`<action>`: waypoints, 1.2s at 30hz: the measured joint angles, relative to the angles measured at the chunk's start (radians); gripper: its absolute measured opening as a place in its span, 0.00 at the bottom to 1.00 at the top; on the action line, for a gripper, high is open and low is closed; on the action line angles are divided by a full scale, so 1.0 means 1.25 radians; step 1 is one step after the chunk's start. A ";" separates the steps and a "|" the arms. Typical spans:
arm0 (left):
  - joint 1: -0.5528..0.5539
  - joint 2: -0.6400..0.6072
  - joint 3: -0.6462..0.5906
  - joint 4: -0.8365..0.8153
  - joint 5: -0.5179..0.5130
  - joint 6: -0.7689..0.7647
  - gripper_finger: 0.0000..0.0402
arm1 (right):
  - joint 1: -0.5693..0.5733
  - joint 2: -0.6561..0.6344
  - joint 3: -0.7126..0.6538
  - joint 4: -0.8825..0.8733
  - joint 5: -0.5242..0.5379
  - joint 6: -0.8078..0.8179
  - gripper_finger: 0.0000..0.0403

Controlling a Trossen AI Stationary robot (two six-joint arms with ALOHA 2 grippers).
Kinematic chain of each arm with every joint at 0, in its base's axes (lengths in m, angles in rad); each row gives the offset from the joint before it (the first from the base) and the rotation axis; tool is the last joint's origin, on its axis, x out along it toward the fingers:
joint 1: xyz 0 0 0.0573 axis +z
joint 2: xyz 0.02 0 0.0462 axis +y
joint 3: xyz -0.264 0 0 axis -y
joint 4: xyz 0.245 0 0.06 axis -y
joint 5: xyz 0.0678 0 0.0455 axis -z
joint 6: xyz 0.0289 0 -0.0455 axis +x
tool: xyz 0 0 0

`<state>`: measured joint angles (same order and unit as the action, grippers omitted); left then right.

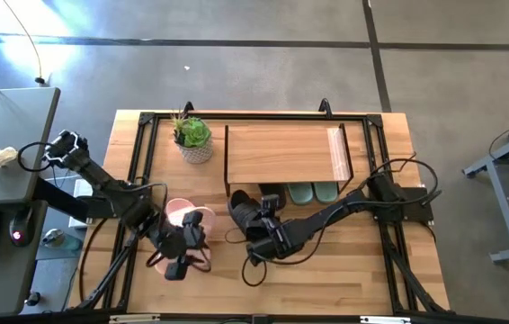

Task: Pick and place slides into the shelf
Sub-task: Put the black slipper under the shelf

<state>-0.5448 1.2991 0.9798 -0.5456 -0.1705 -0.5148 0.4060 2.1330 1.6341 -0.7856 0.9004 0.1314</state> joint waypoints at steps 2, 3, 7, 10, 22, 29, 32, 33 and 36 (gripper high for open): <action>-0.021 0.000 -0.032 0.058 -0.016 -0.014 0.44 | -0.008 0.000 0.000 0.000 -0.016 0.005 0.00; -0.030 0.000 -0.047 0.088 -0.024 -0.019 0.44 | -0.013 0.000 0.000 0.000 -0.021 0.008 0.00; -0.050 0.000 -0.098 0.213 -0.082 -0.032 0.44 | -0.030 0.000 0.000 0.000 -0.037 0.018 0.00; -0.054 0.001 -0.122 0.266 -0.109 -0.030 0.44 | -0.044 0.007 0.000 0.000 -0.039 0.022 0.00; -0.051 0.049 -0.130 0.314 -0.132 -0.014 0.44 | -0.064 0.044 0.000 0.015 -0.014 0.041 0.00; -0.051 0.085 -0.130 0.341 -0.123 -0.014 0.44 | -0.074 0.044 0.000 0.015 -0.038 0.041 0.04; -0.051 0.093 -0.130 0.340 -0.120 -0.015 0.44 | -0.074 0.044 0.000 0.015 -0.039 0.038 0.09; -0.051 0.097 -0.130 0.341 -0.120 -0.016 0.44 | -0.074 0.044 0.000 0.016 -0.039 0.038 0.10; -0.051 0.099 -0.130 0.339 -0.118 -0.017 0.44 | -0.072 0.044 0.000 0.015 -0.035 0.037 0.17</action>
<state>-0.6090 1.4223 0.8173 -0.1215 -0.3177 -0.5359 0.3163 2.1883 1.6341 -0.7664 0.8563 0.1776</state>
